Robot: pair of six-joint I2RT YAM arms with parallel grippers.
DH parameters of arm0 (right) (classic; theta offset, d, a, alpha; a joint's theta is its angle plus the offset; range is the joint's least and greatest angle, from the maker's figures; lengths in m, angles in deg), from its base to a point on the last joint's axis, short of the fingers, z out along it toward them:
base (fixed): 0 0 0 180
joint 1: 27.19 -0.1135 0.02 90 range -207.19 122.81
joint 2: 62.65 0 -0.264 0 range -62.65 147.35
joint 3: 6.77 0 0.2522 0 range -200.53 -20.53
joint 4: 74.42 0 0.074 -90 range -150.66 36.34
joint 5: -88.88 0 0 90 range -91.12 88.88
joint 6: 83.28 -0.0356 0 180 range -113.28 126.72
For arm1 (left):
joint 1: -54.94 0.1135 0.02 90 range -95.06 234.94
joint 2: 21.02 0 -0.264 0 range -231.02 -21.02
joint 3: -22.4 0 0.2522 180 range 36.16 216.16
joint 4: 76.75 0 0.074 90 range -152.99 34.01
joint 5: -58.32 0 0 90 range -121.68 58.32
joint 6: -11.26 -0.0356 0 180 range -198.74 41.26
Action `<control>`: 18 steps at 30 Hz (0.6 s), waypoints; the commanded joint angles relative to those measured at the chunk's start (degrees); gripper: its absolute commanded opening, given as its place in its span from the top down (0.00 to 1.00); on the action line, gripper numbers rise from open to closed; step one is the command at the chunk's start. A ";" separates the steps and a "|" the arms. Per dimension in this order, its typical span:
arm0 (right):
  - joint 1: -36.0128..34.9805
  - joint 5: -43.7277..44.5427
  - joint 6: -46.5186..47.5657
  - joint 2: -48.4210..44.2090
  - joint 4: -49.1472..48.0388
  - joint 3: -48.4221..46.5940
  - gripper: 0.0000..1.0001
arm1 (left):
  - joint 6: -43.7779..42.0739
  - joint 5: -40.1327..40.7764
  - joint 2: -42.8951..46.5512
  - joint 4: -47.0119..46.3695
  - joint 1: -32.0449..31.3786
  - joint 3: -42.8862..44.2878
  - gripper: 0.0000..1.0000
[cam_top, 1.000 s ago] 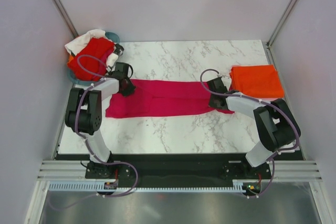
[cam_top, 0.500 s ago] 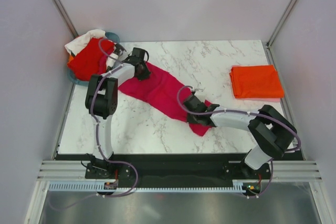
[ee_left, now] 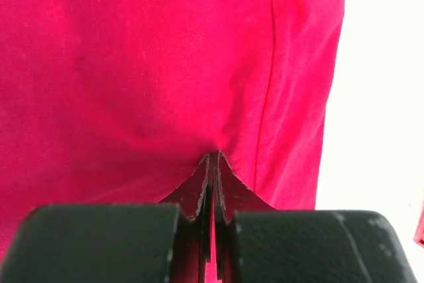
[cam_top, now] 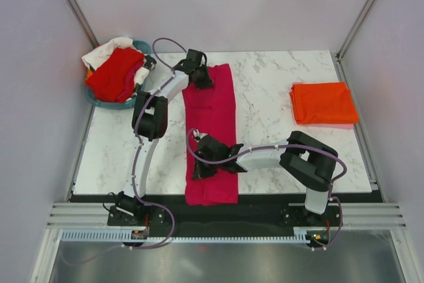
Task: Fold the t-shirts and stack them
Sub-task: Fold the tshirt
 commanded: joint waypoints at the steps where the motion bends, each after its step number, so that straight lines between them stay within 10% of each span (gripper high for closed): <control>1: 0.01 -3.22 7.51 -1.62 -0.92 -4.86 1.00 | -3.36 -4.36 -3.78 3.66 0.08 4.67 0.98; 18: 28.38 0.32 13.25 -16.92 4.54 -0.75 0.66 | 5.86 -15.26 -12.22 -5.12 3.42 15.58 0.98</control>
